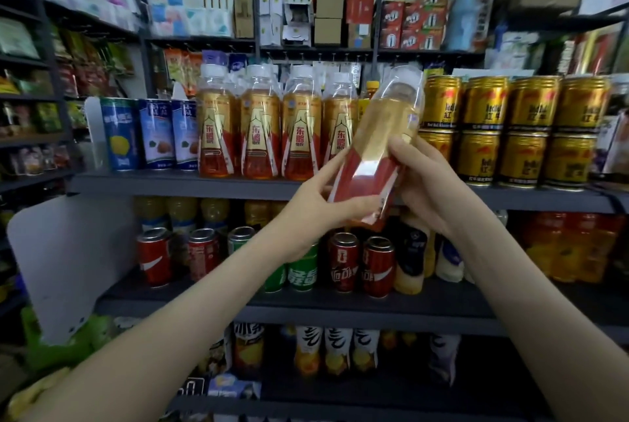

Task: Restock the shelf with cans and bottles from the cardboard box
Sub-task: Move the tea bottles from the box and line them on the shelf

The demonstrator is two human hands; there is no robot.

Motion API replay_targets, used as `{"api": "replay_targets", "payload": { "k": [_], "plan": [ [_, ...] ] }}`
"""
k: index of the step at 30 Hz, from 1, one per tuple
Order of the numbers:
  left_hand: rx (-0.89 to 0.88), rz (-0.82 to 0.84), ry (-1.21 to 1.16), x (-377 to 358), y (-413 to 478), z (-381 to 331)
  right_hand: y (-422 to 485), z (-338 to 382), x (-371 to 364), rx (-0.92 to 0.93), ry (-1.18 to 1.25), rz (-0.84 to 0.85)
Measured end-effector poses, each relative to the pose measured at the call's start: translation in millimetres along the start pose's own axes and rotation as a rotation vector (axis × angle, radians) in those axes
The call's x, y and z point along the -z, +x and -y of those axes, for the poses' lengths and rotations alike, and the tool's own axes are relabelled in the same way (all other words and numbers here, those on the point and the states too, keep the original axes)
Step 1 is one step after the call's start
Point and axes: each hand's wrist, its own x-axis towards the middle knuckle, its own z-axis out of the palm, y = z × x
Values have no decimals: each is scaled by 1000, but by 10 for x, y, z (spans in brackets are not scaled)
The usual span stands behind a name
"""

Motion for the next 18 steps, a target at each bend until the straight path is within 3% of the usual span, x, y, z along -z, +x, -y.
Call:
{"api": "replay_targets", "payload": {
  "k": [2, 4, 8, 10, 13, 18],
  "plan": [
    [73, 105, -260, 55, 11, 46, -19, -41, 67, -67, 70, 110],
    [90, 180, -305, 85, 18, 88, -25, -88, 85, -106, 146, 174],
    [109, 105, -232, 204, 77, 60, 67, -78, -4, -93, 68, 21],
    [32, -83, 98, 302, 126, 0, 169, -10, -18, -53, -23, -102],
    [-223, -405, 705, 556, 203, -4, 383, 64, 16, 38, -209, -229],
    [-327, -439, 1382, 913, 417, 161, 741, -31, 32, 102, -426, -292]
  ]
}}
